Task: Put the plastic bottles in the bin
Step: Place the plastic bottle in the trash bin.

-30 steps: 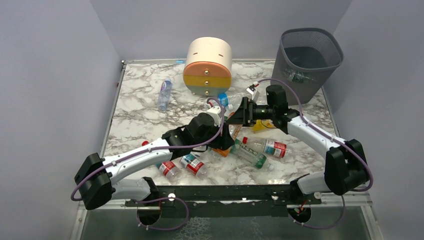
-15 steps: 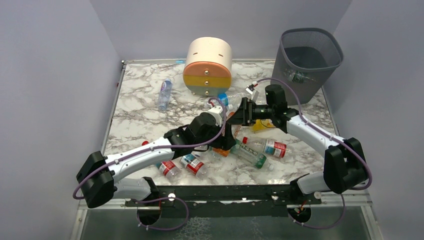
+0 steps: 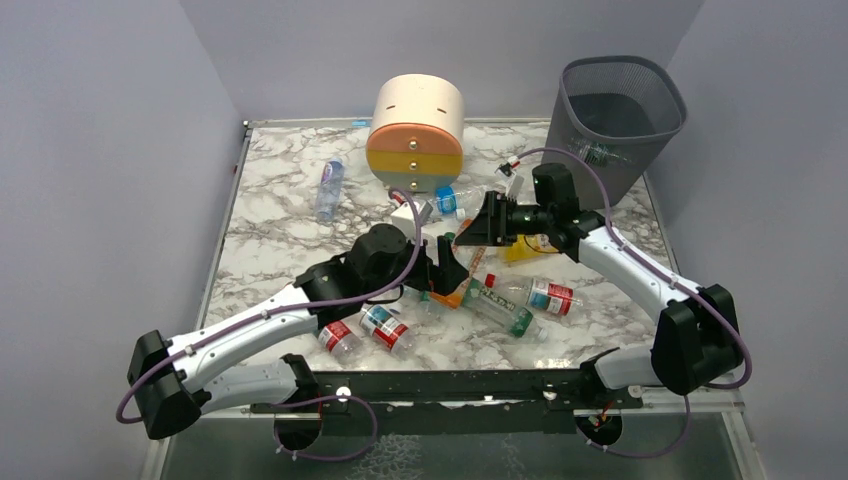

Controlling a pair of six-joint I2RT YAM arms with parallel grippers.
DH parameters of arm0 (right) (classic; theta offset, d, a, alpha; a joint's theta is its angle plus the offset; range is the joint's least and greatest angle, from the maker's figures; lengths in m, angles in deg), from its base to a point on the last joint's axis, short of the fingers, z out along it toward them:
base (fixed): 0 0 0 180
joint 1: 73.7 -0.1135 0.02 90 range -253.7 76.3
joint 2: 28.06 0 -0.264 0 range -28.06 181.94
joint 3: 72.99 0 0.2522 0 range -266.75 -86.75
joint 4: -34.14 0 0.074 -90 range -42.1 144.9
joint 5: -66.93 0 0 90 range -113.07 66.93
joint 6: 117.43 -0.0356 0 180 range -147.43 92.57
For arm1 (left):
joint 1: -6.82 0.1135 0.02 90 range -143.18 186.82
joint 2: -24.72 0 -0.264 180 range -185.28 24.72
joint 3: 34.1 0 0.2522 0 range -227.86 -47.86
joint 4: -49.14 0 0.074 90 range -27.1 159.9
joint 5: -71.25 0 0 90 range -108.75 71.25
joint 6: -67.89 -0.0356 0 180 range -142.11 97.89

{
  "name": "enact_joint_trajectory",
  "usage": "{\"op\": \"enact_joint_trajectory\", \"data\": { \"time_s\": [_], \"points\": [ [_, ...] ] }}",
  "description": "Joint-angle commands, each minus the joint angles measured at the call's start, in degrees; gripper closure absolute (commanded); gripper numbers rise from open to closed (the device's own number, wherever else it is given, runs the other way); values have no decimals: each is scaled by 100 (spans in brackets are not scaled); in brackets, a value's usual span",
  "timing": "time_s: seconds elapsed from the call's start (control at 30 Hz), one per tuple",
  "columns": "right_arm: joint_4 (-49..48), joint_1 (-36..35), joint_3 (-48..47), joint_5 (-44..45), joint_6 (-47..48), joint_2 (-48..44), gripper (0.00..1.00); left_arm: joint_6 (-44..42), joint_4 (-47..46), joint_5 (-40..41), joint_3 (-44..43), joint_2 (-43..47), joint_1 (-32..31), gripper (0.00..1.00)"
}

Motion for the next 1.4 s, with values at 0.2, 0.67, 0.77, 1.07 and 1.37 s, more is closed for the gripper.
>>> {"op": "enact_joint_trajectory", "data": {
  "time_s": [0.2, 0.67, 0.77, 1.07, 1.37],
  "points": [
    [689, -27, -589, 663, 461, -134, 55, 204, 337, 318, 91, 735, -33, 1],
    [1411, -9, -1730, 1231, 811, 513, 55, 61, 264, 220, 279, 1074, -38, 1],
    [1545, 23, -2011, 1314, 905, 680, 55, 34, 271, 237, 238, 1161, -33, 1],
    [2045, 292, -2823, 1650, 1228, 776, 55, 34, 278, 285, 323, 1389, -33, 1],
    [2328, 968, -3550, 1558, 1381, 824, 55, 7, 261, 229, 348, 1339, -35, 1]
  ]
}}
